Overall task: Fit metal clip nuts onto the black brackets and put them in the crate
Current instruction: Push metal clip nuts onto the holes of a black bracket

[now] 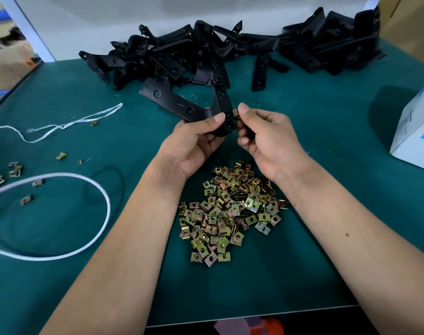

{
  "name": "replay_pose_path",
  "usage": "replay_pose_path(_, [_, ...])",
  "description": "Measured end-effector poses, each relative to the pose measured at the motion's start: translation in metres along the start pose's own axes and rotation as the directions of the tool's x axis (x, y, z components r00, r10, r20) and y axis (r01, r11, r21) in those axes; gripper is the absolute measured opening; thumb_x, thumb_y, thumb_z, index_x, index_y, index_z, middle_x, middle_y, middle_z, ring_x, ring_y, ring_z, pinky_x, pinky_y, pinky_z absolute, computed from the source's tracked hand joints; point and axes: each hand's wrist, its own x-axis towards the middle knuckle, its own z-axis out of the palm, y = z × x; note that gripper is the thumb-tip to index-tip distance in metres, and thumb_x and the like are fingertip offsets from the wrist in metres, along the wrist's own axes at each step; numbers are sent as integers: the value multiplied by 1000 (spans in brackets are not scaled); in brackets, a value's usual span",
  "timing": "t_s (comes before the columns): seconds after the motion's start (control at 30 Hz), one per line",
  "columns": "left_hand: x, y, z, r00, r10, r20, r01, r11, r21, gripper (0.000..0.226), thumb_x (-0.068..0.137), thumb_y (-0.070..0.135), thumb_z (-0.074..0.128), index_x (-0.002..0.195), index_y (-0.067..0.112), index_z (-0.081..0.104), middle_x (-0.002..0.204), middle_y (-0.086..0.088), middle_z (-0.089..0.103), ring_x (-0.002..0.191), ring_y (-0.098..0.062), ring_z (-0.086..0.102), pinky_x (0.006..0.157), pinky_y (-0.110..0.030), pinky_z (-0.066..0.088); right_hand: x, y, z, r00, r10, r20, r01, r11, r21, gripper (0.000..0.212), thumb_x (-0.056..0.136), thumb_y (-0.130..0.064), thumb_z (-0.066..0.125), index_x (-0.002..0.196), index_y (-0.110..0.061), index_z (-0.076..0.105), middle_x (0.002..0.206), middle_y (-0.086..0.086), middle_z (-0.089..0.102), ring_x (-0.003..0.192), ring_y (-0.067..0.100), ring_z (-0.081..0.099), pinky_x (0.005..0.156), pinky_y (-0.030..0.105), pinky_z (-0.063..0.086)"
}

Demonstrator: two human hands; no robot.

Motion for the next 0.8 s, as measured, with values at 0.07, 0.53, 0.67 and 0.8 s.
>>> replay_pose_path(0.07, [0, 0, 0, 1000, 5, -1, -5, 1000, -10, 31, 74, 5, 75, 104, 8, 70, 102, -8, 76, 95, -20, 72, 96, -34, 55, 0, 0, 0, 1000, -3, -3, 3, 1000, -6, 20, 97, -17, 71, 79, -11, 74, 73, 3, 60, 62, 9, 51, 53, 20, 45])
replay_pose_path(0.53, [0, -4, 3, 1000, 8, -4, -8, 997, 75, 11, 87, 3, 71, 92, 13, 71, 88, -2, 77, 81, -13, 73, 69, -24, 59, -2, 2, 0, 998, -30, -47, 27, 998, -65, 21, 92, -18, 77, 72, -13, 73, 69, 1, 59, 61, 10, 50, 48, 21, 40])
replay_pose_path(0.67, [0, -9, 7, 999, 48, 17, -50, 994, 98, 20, 91, 0, 69, 79, 13, 78, 88, -6, 78, 82, -16, 75, 69, -25, 59, -1, 4, -2, 994, -89, -60, 78, 984, -163, 20, 93, -20, 75, 74, -16, 77, 64, -3, 62, 59, 8, 53, 49, 21, 40])
replay_pose_path(0.8, [-1, -11, 9, 993, 116, 34, -119, 987, 113, 26, 90, -6, 68, 77, 15, 78, 87, -6, 78, 82, -18, 76, 70, -27, 60, 2, 6, -3, 967, -254, -27, 231, 914, -335, 27, 96, -22, 71, 71, -17, 78, 62, -1, 57, 58, 10, 49, 51, 27, 40])
